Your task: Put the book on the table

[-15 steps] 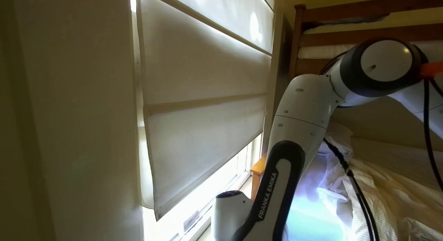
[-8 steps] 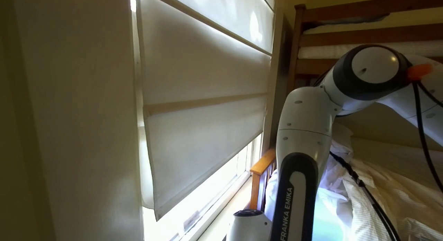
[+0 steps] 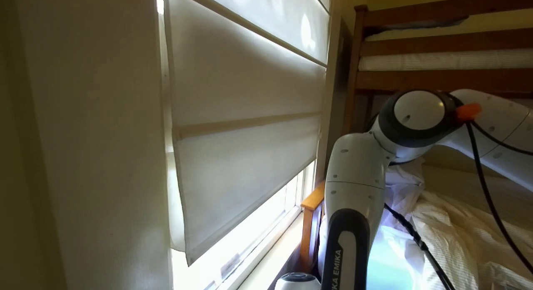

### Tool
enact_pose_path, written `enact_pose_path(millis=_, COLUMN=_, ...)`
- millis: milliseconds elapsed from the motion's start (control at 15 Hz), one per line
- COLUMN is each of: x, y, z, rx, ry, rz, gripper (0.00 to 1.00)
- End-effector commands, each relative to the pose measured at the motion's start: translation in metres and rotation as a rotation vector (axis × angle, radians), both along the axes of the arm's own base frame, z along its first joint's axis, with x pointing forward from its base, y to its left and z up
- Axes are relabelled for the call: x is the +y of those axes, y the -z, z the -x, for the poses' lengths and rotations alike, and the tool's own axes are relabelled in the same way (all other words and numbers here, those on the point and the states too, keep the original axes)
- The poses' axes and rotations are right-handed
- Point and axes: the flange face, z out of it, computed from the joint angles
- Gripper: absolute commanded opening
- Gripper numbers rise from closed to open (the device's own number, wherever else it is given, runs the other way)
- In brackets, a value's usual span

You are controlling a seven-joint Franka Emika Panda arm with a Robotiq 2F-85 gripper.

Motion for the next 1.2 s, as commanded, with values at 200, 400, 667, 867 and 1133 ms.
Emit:
enact_pose_path(millis=200, x=0.023, y=0.024, z=-0.005, rx=0.076, ry=-0.019, rz=0.007, gripper=0.06)
enact_pose_path(millis=400, x=0.017, y=0.028, z=-0.004, rx=0.068, ry=-0.009, rz=-0.004, gripper=0.06)
enact_pose_path(millis=667, x=0.027, y=0.029, z=-0.017, rx=-0.007, ry=0.032, rz=-0.053, gripper=0.06)
enact_pose_path(millis=867, x=0.039, y=0.029, z=-0.024, rx=-0.062, ry=0.039, rz=-0.116, gripper=0.06)
enact_pose_path(millis=1133, x=0.059, y=0.030, z=-0.021, rx=-0.013, ry=0.003, rz=-0.223, gripper=0.06)
